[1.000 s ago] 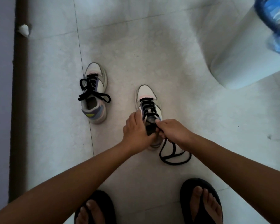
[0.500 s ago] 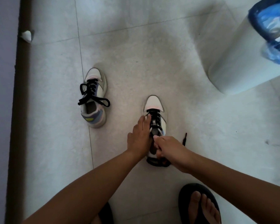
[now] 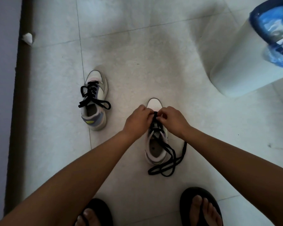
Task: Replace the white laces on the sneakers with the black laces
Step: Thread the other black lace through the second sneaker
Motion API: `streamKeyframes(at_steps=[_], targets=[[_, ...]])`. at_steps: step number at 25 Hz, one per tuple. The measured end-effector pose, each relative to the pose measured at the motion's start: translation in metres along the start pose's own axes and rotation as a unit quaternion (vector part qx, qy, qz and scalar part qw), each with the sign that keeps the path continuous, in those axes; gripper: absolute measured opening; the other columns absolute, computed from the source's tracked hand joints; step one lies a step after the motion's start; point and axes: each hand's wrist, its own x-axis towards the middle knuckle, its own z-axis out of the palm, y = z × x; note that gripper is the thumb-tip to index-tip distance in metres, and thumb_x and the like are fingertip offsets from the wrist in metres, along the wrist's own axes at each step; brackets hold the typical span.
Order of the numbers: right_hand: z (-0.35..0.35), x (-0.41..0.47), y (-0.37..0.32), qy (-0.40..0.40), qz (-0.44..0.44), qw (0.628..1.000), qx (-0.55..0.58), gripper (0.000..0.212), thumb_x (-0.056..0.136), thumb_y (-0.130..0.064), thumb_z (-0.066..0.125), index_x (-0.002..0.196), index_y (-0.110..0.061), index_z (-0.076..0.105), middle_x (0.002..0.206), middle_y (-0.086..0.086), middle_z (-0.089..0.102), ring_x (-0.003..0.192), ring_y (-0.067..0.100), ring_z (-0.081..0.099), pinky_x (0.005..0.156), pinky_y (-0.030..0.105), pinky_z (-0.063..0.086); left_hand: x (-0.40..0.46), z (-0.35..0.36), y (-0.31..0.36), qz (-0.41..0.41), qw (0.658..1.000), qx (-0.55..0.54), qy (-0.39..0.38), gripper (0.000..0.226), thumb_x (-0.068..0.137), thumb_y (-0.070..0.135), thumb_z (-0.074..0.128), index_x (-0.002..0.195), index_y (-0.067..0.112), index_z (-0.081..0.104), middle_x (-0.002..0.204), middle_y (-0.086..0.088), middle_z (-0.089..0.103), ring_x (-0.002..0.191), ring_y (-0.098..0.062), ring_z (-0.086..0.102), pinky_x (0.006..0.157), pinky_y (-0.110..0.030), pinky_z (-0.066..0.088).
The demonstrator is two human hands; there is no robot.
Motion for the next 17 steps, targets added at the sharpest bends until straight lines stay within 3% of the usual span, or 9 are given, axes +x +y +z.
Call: streamKeyframes(at_steps=[2, 5, 9, 13, 17], targets=[[-0.001, 0.009, -0.004, -0.034, 0.000, 0.998, -0.056, 0.020, 0.092, -0.024, 0.055, 0.106, -0.011, 0.063, 0.102, 0.010, 0.055, 0.092, 0.026, 0.056, 0.075, 0.033, 0.044, 0.013, 0.000, 0.005, 0.010, 0.996, 0.083, -0.037, 0.028, 0.096, 0.023, 0.046, 0.119, 0.014, 0.061, 0.114, -0.009, 0.050, 0.099, -0.023, 0.053, 0.075, -0.035, 0.047], [-0.001, 0.016, -0.012, -0.081, -0.021, 0.979, -0.184, 0.021, 0.094, -0.016, 0.045, 0.109, -0.007, 0.056, 0.104, 0.013, 0.052, 0.094, 0.031, 0.056, 0.069, 0.035, 0.042, 0.015, 0.007, 0.014, 0.028, 0.983, 0.177, -0.028, 0.022, 0.093, 0.008, 0.044, 0.110, 0.004, 0.056, 0.115, -0.013, 0.048, 0.099, -0.027, 0.052, 0.065, -0.032, 0.038], [0.002, 0.010, -0.010, -0.084, -0.040, 0.979, -0.182, 0.023, 0.090, -0.001, 0.045, 0.113, -0.002, 0.048, 0.113, 0.019, 0.049, 0.094, 0.032, 0.055, 0.072, 0.033, 0.039, 0.017, 0.012, 0.021, 0.059, 0.973, 0.221, -0.029, 0.027, 0.093, -0.003, 0.039, 0.115, 0.001, 0.052, 0.120, -0.016, 0.047, 0.105, -0.027, 0.053, 0.078, -0.031, 0.044], [0.003, -0.001, 0.010, -0.056, -0.070, 0.993, -0.080, 0.011, 0.093, 0.001, 0.044, 0.104, 0.000, 0.048, 0.108, 0.018, 0.050, 0.089, 0.031, 0.052, 0.074, 0.036, 0.040, 0.008, 0.014, 0.007, 0.004, 0.997, 0.072, 0.005, 0.018, 0.094, 0.003, 0.042, 0.104, -0.004, 0.054, 0.114, -0.019, 0.050, 0.092, -0.029, 0.055, 0.074, -0.029, 0.040], [0.000, -0.005, 0.010, -0.011, -0.053, 0.998, 0.015, 0.011, 0.094, -0.017, 0.053, 0.101, -0.008, 0.053, 0.096, 0.011, 0.054, 0.081, 0.023, 0.053, 0.070, 0.030, 0.041, -0.003, 0.008, 0.001, 0.014, 0.996, -0.070, 0.054, 0.016, 0.090, 0.007, 0.057, 0.099, -0.006, 0.059, 0.110, -0.017, 0.049, 0.086, -0.028, 0.058, 0.077, -0.033, 0.047]])
